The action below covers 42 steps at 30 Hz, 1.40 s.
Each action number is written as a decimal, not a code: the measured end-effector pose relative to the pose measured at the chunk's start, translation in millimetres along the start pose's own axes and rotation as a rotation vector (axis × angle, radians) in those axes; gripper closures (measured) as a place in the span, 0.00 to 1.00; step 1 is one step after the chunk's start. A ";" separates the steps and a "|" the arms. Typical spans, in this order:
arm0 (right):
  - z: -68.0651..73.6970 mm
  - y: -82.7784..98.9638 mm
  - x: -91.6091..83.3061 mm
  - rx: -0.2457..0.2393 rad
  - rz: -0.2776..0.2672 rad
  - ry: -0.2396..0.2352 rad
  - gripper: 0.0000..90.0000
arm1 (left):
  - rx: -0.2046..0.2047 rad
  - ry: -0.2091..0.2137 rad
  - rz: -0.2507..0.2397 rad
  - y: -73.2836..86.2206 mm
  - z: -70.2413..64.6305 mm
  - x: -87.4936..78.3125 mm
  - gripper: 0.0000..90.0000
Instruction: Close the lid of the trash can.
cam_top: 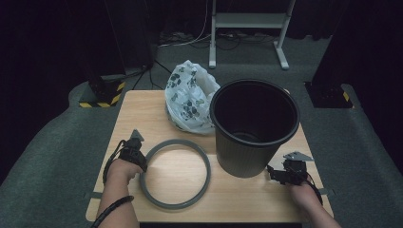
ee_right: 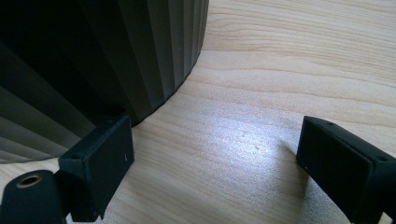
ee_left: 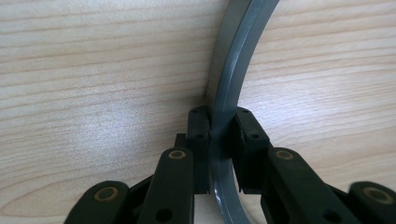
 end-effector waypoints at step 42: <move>-0.1 0.7 -0.4 -0.006 -0.004 -0.002 0.12 | -0.032 0.059 -0.154 -10.0 -0.8 -100.8 0.87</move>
Point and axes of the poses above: each handheld gripper's, and its own axes: x roughly forward along the jaws, y roughly out of its underside, z roughly to its left, the point moved 6 cm from there along x, roughly forward along the jaws, and after that the axes turned 10 degrees about x, right-handed, at the moved point
